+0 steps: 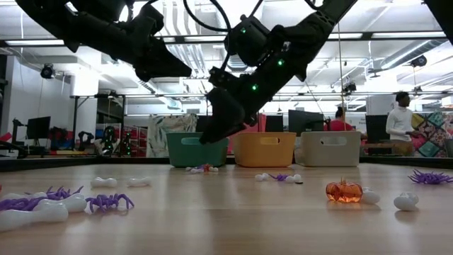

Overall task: Sort Halloween decoration
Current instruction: Put the orange pumpkin toy into the yellow bin

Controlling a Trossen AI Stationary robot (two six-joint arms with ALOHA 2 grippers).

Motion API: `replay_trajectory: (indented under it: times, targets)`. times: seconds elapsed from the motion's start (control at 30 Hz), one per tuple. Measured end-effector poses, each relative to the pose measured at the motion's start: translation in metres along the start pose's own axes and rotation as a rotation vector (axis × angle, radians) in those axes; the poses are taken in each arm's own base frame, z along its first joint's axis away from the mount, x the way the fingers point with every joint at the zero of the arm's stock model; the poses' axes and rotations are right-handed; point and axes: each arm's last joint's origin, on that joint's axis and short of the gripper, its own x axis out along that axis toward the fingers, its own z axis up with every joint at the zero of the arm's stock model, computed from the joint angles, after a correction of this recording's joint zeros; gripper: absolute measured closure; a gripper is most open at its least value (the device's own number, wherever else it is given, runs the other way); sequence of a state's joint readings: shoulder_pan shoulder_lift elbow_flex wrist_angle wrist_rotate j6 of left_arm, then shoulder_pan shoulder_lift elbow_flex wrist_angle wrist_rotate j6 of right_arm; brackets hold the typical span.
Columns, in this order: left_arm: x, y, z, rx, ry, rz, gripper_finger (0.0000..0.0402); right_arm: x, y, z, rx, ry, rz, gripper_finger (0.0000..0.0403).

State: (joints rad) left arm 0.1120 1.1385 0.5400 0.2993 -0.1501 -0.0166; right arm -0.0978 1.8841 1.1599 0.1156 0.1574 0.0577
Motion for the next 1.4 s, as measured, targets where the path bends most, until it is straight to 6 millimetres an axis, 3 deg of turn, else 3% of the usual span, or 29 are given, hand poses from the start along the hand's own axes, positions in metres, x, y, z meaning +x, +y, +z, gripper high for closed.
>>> replay_trajectory:
  times: [0.37, 0.63, 0.9, 1.4]
  targets:
    - [0.000, 0.000, 0.000, 0.001, 0.000, 0.000, 0.0358, 0.025, 0.003, -0.019, 0.019, 0.050, -0.006, 0.0193]
    - [0.000, 0.000, 0.000, 0.001, 0.000, 0.001, 0.0358, 0.026, 0.001, -0.019, 0.029, 0.050, -0.035, 0.0193]
    - [0.000, 0.000, 0.000, 0.001, 0.001, 0.002, 0.0358, 0.039, -0.002, -0.027, 0.047, 0.070, -0.044, 0.0193]
    - [0.000, 0.000, 0.000, 0.001, 0.002, 0.002, 0.0358, 0.039, -0.002, -0.028, 0.061, 0.079, -0.042, 0.0209]
